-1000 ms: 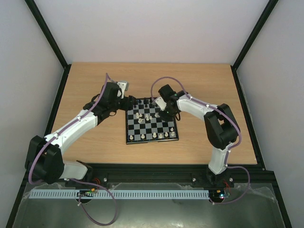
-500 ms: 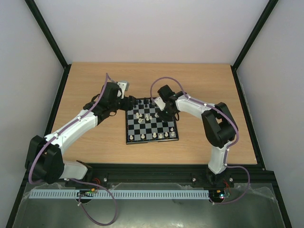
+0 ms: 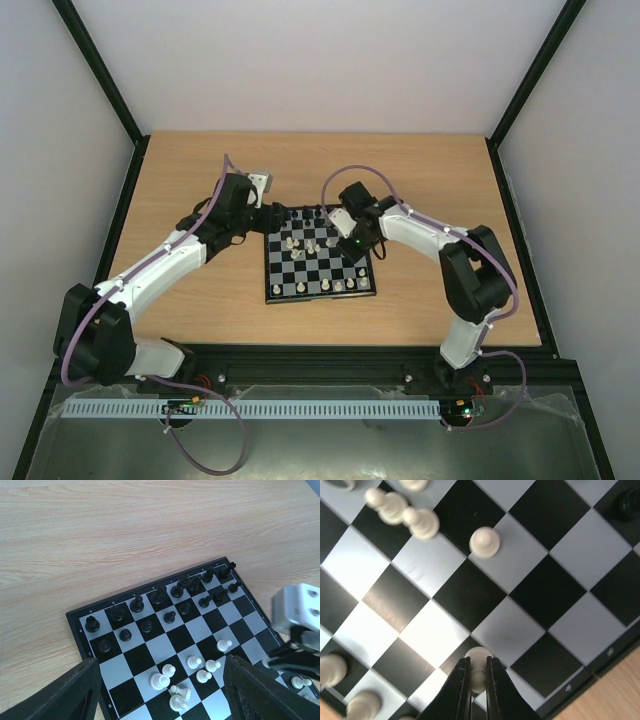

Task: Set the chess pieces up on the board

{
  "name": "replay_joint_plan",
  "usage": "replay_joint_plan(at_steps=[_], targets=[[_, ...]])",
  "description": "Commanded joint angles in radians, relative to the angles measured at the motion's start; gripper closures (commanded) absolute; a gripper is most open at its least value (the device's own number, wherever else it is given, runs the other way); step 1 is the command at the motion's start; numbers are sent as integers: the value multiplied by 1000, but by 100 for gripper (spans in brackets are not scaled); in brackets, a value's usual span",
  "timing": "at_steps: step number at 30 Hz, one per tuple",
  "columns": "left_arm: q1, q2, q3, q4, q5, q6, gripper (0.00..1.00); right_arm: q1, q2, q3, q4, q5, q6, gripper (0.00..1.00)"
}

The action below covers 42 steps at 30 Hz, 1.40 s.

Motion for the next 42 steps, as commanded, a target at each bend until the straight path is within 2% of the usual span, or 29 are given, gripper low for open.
replay_joint_plan(at_steps=[1,7,14,24,36,39,42], targets=[[3,6,9,-14,13,-7,31,-2,-98,-66,-85,-28,-36,99],[3,11,8,-15,20,-9,30,12,-161,-137,-103,-79,-63,98],[3,16,10,-17,23,-10,29,49,-141,-161,-103,-83,-78,98],[3,20,11,-18,24,-10,29,68,-105,-163,-65,9,-59,97],[3,23,12,-19,27,-10,28,68,-76,-164,-39,9,-50,96],[3,25,11,-19,28,-10,28,68,-68,-162,-35,16,-46,94],[3,26,12,-21,28,-9,28,68,-68,-157,-36,25,-41,86]])
